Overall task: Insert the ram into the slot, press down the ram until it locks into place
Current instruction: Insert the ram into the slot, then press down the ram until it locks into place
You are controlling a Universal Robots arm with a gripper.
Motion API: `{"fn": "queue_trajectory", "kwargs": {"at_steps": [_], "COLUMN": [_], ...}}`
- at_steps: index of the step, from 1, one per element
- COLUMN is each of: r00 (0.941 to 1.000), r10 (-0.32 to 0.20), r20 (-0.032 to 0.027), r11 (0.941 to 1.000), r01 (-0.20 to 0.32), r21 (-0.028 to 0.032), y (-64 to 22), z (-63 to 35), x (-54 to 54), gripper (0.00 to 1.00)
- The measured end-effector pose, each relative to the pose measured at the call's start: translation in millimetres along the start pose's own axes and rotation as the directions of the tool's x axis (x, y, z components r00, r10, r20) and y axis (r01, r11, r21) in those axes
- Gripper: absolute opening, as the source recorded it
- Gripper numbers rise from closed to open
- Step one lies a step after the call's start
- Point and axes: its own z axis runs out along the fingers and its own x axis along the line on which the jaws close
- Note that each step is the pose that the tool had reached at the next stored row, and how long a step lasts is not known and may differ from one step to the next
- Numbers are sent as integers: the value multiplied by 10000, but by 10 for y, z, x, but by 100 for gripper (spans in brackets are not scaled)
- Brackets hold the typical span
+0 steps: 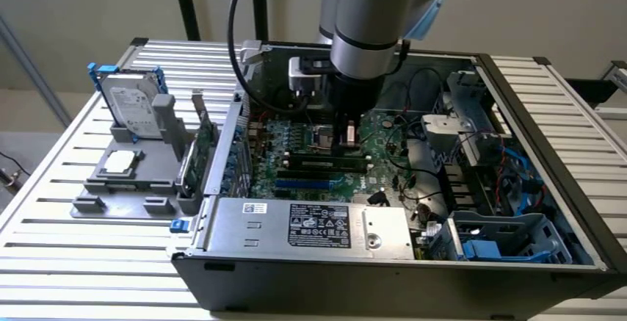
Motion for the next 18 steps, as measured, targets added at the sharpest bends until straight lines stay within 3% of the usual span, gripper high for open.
{"fn": "queue_trajectory", "kwargs": {"at_steps": [4,7,9,18], "r00": [10000,10000,10000,10000], "r10": [0,0,0,1], "r20": [2,1,-1,0], "r11": [10000,10000,10000,10000], "r01": [0,0,0,-1], "r21": [-9,-11,-12,-11], "y": [60,62,63,63], "z": [-15,-15,-16,-16], "x": [-2,-2,-2,-2], "gripper": [21,19,11,11]}}
